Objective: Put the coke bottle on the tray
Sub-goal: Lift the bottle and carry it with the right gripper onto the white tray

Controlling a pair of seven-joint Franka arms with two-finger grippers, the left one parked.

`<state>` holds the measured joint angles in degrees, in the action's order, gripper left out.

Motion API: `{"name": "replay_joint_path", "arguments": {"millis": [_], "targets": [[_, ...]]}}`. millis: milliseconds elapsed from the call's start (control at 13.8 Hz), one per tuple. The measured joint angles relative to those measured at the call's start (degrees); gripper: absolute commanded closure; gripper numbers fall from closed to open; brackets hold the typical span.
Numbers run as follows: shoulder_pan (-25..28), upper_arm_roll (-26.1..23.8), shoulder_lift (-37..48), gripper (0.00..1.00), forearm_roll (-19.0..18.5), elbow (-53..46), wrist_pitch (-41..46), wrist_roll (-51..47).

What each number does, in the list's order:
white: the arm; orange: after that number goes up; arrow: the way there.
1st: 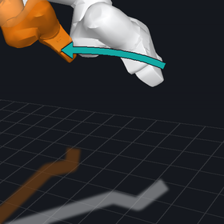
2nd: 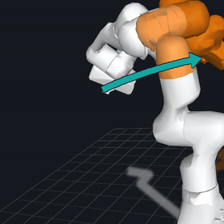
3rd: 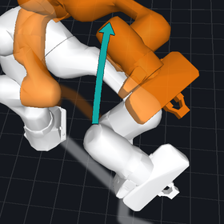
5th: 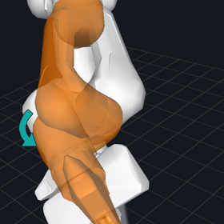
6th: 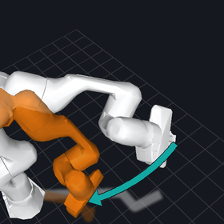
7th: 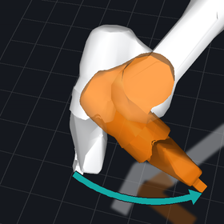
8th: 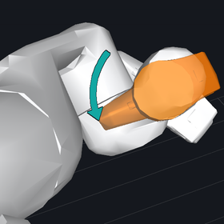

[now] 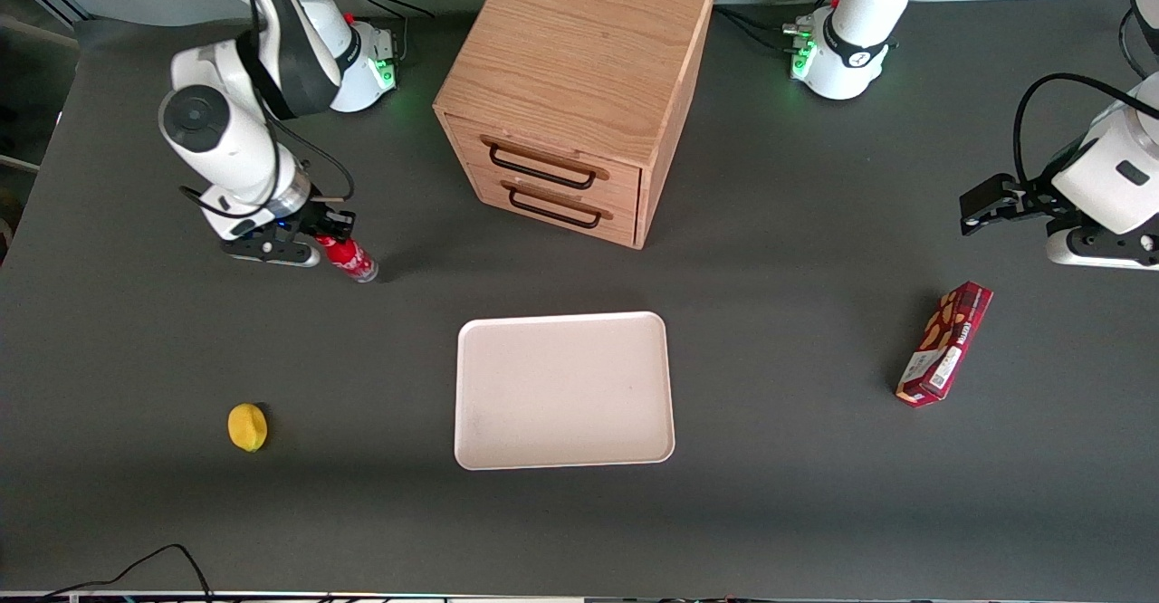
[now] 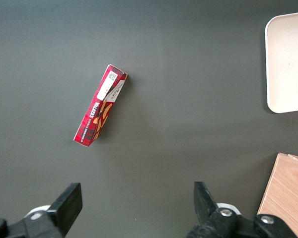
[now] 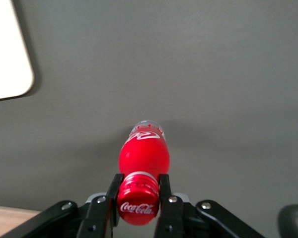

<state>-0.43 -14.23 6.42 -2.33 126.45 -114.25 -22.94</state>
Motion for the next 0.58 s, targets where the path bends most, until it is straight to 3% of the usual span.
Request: {"name": "replay_joint_path", "arguments": {"millis": [291,582], "targets": [[-0.03,0.61,-2.34,1.0,0.27,-25.41,24.3,1.07],[0.21,-3.8,-19.06,1.0,2.47,-51.54,35.5,-9.04]]}}
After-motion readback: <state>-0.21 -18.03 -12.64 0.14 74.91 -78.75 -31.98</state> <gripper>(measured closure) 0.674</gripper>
